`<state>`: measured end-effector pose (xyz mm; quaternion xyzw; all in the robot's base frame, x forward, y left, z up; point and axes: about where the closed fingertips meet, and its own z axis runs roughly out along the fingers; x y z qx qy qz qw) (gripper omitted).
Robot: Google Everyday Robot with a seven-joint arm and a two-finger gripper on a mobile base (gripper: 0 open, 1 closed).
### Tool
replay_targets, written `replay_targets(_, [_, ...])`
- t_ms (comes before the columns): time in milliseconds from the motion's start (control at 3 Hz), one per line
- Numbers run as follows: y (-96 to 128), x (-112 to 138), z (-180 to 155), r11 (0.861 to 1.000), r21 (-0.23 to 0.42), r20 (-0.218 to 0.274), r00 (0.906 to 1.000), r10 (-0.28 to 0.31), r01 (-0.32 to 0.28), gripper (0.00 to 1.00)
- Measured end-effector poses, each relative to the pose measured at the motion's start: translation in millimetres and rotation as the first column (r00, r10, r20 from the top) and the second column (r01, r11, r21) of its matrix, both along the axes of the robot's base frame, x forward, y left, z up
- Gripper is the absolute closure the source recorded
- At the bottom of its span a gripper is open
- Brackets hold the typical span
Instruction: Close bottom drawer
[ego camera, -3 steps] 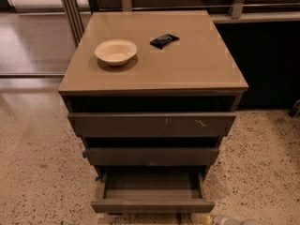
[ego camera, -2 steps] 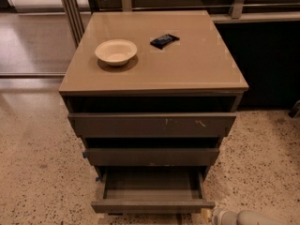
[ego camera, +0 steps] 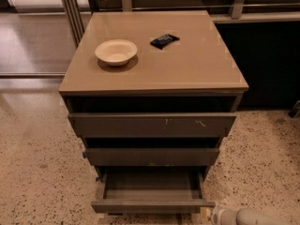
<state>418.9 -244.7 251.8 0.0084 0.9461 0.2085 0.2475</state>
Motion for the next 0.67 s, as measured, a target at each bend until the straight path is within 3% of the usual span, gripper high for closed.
replay_targets(333, [1.5, 16.9, -10.1, 0.999, -0.006, -0.005, 0.9987, 0.051, -0.051, 1.00])
replay_targets(667, [4.1, 34.9, -31.4, 0.994, -0.002, -0.041, 0.9936, 0.105, -0.105, 1.00])
